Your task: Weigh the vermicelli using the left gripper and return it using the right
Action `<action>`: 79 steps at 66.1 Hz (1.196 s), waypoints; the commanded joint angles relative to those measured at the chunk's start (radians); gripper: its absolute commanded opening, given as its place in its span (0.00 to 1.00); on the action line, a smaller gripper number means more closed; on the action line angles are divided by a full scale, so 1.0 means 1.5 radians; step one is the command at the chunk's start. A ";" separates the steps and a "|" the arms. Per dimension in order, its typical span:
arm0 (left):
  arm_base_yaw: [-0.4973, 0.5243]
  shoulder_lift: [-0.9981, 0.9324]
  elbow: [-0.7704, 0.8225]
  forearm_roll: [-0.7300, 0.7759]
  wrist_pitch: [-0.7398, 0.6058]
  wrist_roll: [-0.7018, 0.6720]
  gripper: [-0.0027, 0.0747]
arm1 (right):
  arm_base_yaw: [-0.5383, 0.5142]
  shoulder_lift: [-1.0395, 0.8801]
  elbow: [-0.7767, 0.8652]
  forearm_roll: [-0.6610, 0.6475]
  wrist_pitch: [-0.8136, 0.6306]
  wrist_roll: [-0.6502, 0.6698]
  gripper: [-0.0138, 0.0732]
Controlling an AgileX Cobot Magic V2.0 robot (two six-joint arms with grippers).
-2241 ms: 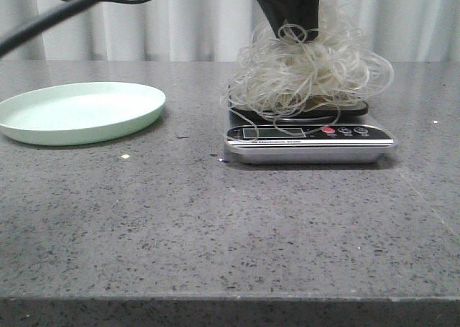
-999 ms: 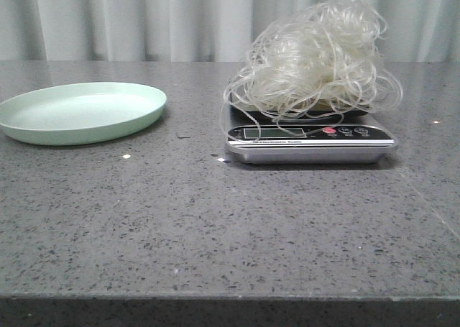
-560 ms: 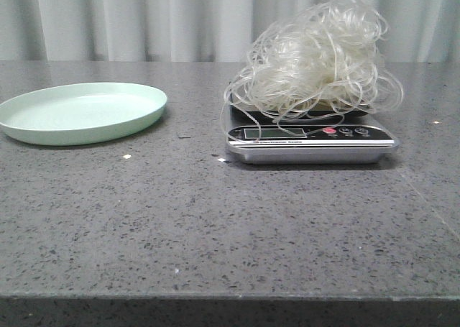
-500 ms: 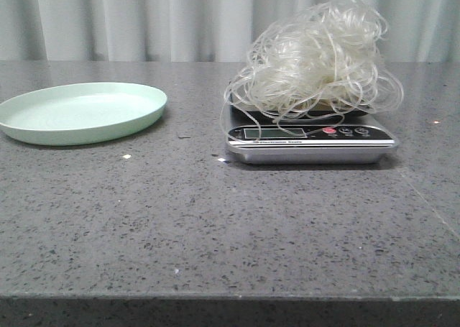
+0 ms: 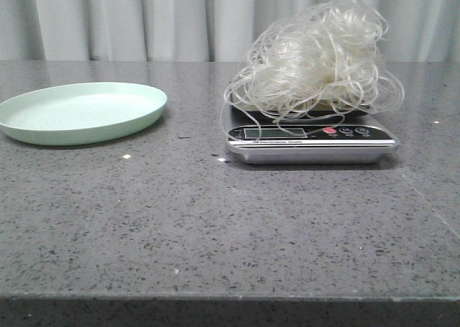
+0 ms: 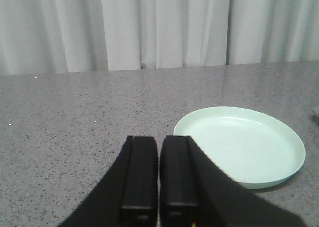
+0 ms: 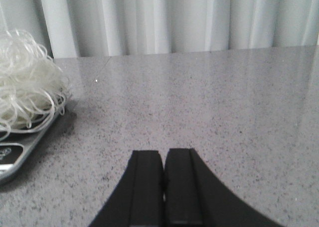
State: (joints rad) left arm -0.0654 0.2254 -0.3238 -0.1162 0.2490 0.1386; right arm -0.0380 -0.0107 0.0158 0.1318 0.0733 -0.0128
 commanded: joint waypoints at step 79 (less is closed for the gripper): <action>0.002 0.006 -0.017 -0.004 -0.115 -0.007 0.21 | 0.210 0.875 -0.942 0.113 0.417 -0.036 0.87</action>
State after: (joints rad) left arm -0.0654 0.2254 -0.3232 -0.1180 0.1661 0.1341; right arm 0.2651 1.2577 -1.3487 0.2500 0.7010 -0.0203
